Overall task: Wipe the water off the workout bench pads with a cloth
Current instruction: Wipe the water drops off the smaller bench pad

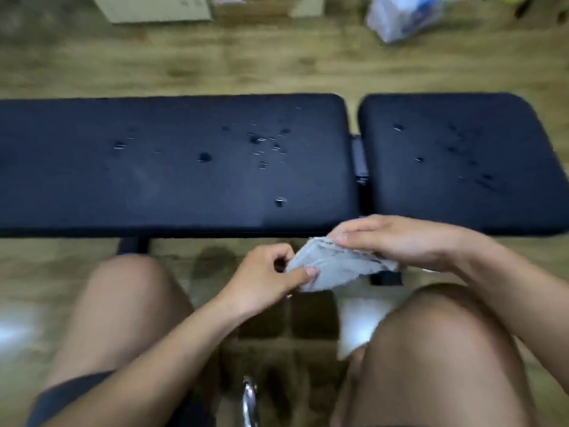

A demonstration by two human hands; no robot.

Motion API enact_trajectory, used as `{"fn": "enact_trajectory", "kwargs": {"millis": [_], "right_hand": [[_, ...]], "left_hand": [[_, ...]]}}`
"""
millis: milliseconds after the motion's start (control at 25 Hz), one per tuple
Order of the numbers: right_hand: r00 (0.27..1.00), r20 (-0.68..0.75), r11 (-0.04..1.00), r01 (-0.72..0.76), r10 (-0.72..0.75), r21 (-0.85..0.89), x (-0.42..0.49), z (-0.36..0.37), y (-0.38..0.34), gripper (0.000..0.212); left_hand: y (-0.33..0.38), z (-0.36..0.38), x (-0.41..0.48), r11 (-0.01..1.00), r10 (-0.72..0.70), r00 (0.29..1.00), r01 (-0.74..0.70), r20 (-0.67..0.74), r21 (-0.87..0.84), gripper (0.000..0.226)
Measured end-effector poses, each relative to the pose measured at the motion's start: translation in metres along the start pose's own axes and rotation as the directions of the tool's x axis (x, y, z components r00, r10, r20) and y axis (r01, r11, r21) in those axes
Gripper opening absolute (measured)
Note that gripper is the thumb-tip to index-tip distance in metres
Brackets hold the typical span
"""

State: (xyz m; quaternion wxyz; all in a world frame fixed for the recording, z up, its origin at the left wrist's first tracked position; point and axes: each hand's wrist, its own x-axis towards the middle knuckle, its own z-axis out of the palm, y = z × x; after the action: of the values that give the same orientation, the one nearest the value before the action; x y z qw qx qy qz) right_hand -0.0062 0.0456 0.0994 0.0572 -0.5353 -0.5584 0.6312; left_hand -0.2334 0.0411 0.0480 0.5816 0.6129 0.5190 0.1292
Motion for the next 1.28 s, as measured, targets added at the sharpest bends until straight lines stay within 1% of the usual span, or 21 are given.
{"fn": "enact_trajectory", "kwargs": {"millis": [80,120,160,240,280,320,360,440,520,600,640,720,800,880,1040,1080,1120,1160,1200,1240,1280], "right_hand": [[0.990,-0.103,0.988,0.084,-0.098,-0.128,0.014,0.027,-0.040,0.017],[0.972,-0.181,0.979,0.122,-0.151,-0.161,0.025,0.045,-0.058,0.013],[0.944,-0.274,0.978,0.147,-0.183,-0.149,0.036,0.063,-0.071,0.009],[0.878,-0.453,0.984,0.176,-0.158,-0.003,0.052,0.095,-0.089,0.010],[0.845,-0.519,0.979,0.190,-0.126,0.070,0.057,0.109,-0.097,0.011],[0.821,-0.562,0.971,0.205,-0.102,0.122,0.064,0.119,-0.102,0.014],[0.809,-0.581,0.961,0.220,-0.084,0.167,0.068,0.129,-0.107,0.016],[0.815,-0.574,0.945,0.245,-0.079,0.218,0.076,0.150,-0.120,0.017],[0.808,-0.584,0.956,0.231,-0.083,0.183,0.080,0.166,-0.132,0.016],[0.806,-0.588,0.959,0.211,-0.063,0.186,0.081,0.174,-0.138,0.013],[0.812,-0.582,0.953,0.208,-0.043,0.219,0.079,0.175,-0.139,0.012],[0.822,-0.568,0.945,0.217,-0.043,0.243,0.074,0.176,-0.139,0.022],[0.773,-0.627,0.976,0.197,-0.098,0.090,0.064,0.177,-0.135,0.031],[0.689,-0.712,0.987,0.159,-0.139,-0.039,0.050,0.174,-0.126,0.024],[0.577,-0.803,0.988,0.124,-0.147,-0.092,0.014,0.151,-0.090,0.010],[0.521,-0.840,0.986,0.134,-0.153,-0.096,0.005,0.145,-0.080,0.006],[0.427,-0.893,0.986,0.141,-0.142,-0.089,-0.010,0.135,-0.067,0.005],[0.306,-0.946,0.986,0.152,-0.109,-0.064,-0.024,0.123,-0.053,0.007],[0.180,-0.982,0.983,0.180,-0.059,-0.026,-0.040,0.109,-0.041,0.009],[0.074,-0.997,0.979,0.202,-0.010,0.005,-0.058,0.088,-0.022,0.010],[0.001,-1.000,0.978,0.208,0.029,0.029,-0.076,0.067,-0.002,0.010]], "left_hand": [[0.002,-0.039,-0.020,0.989,-0.015,0.990,-0.006,-0.137,-0.147,0.035],[0.001,-0.059,-0.029,0.962,-0.048,0.978,-0.009,-0.203,-0.272,0.033],[-0.003,-0.076,-0.035,0.905,-0.092,0.964,-0.024,-0.250,-0.425,0.030],[-0.013,-0.100,-0.045,0.694,-0.211,0.935,-0.061,-0.284,-0.717,0.018],[-0.019,-0.109,-0.049,0.597,-0.270,0.926,-0.053,-0.263,-0.801,0.009],[-0.025,-0.118,-0.053,0.539,-0.317,0.922,-0.016,-0.221,-0.842,0.005],[-0.029,-0.124,-0.057,0.503,-0.352,0.922,0.040,-0.163,-0.863,0.008],[-0.038,-0.135,-0.061,0.457,-0.371,0.925,0.105,-0.082,-0.883,0.016],[-0.039,-0.149,-0.062,0.405,-0.360,0.928,0.061,-0.097,-0.912,0.019],[-0.034,-0.162,-0.061,0.428,-0.319,0.927,-0.044,-0.196,-0.903,0.011],[-0.029,-0.165,-0.060,0.491,-0.269,0.931,-0.090,-0.248,-0.867,0.008],[-0.018,-0.160,-0.060,0.675,-0.122,0.942,-0.152,-0.313,-0.722,0.010],[-0.008,-0.145,-0.061,0.830,0.043,0.957,-0.194,-0.286,-0.524,0.011],[-0.001,-0.130,-0.059,0.885,0.145,0.959,-0.235,-0.242,-0.403,0.011],[0.018,-0.096,-0.047,0.894,0.233,0.957,-0.281,-0.174,-0.349,0.010],[0.020,-0.083,-0.044,0.903,0.275,0.947,-0.315,-0.167,-0.294,0.008],[0.024,-0.064,-0.038,0.915,0.332,0.932,-0.356,-0.148,-0.190,0.008],[0.027,-0.047,-0.033,0.916,0.394,0.913,-0.400,-0.110,-0.037,0.015],[0.030,-0.031,-0.026,0.881,0.456,0.889,-0.445,-0.037,0.157,0.024],[0.039,-0.010,-0.014,0.798,0.511,0.858,-0.494,0.047,0.346,0.031],[0.049,0.009,0.002,0.689,0.555,0.824,-0.533,0.116,0.490,0.038]]}}
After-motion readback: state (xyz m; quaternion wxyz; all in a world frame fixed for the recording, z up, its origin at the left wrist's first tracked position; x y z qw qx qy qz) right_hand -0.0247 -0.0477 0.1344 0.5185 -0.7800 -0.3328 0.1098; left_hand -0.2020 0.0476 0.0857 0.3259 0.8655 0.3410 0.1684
